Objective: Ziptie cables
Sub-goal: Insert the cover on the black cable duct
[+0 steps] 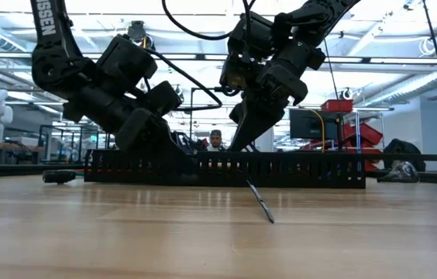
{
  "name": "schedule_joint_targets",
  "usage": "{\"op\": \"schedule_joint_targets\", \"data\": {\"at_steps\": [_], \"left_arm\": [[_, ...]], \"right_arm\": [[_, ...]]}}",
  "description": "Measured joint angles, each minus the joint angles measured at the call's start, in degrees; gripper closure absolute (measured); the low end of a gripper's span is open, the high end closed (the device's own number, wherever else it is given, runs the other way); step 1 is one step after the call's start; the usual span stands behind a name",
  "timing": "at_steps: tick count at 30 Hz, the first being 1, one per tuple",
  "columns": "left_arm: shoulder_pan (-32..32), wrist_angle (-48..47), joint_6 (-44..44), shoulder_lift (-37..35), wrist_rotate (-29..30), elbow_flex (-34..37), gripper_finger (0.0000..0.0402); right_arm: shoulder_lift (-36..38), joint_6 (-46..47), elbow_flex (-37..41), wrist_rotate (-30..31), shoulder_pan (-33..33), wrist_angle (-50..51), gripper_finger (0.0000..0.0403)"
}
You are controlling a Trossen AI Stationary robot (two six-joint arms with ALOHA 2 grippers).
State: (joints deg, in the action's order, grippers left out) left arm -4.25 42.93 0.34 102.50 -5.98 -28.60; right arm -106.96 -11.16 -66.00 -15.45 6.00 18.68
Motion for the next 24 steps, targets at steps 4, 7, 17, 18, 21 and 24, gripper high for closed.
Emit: {"op": "schedule_joint_targets", "data": {"at_steps": [4,7,17,18,21,24], "left_arm": [[0.29,-0.10,-0.02,0.02,0.01,-0.01,0.0216],[0.65,-0.36,0.03,0.07,0.04,0.09,0.0204],[1.57,-3.73,-0.30,-2.60,-5.15,0.00,0.0138],[1.67,-5.66,-0.46,-3.71,-5.93,0.00,0.0129],[1.63,-11.29,-0.49,-7.55,-7.01,0.05,0.0109],[1.55,-15.51,-1.57,-11.80,-7.93,0.13,0.0100]], "right_arm": [[-0.98,-0.24,0.11,-0.07,-0.11,-4.51,0.0403],[-2.48,-0.35,0.03,-0.30,-0.24,-7.75,0.0403],[-3.32,0.04,-0.11,-0.83,0.18,-7.60,0.0403],[-3.33,0.04,-0.11,-0.94,0.14,-7.60,0.0403],[-3.34,0.04,-0.15,-0.92,0.11,-7.61,0.0403],[-3.34,-0.02,-0.13,-1.07,0.17,-7.63,0.0403]]}}
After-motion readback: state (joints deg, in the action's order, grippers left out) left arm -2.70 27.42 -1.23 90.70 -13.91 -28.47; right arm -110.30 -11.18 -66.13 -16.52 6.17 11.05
